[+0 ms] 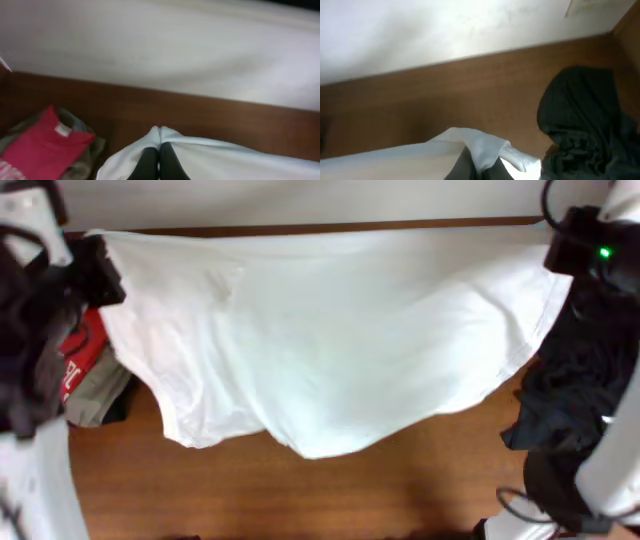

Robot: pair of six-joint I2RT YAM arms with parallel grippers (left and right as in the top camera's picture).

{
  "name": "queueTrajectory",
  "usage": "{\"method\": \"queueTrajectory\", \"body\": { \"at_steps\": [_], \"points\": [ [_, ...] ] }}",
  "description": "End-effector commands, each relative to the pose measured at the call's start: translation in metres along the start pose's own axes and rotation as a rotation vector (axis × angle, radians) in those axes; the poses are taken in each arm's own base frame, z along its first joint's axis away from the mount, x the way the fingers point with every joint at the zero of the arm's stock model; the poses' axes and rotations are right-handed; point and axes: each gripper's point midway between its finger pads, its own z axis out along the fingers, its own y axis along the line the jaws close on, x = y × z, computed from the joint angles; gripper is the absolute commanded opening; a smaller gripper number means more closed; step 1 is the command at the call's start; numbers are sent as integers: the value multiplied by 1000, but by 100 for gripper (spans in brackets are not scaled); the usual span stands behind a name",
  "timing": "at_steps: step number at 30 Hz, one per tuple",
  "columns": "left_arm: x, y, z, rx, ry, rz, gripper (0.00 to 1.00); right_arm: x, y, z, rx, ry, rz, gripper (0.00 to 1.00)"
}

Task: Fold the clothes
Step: 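Lift the shirt with both grippers, shake, and lay it flat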

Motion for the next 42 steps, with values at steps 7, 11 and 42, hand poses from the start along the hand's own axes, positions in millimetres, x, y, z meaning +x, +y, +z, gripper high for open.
{"method": "queueTrajectory", "body": {
  "at_steps": [7, 11, 42],
  "points": [
    [-29, 19, 193, 35, -144, 22, 0, -64, 16, 172, -100, -101, 30, 4],
    [-164, -15, 93, 121, -548, 13, 0, -156, 7, 67, -63, -531, 36, 4],
    [351, 26, 57, -103, 1429, -4, 0, 332, -95, 162, 299, 1211, 166, 4]
  ]
}}
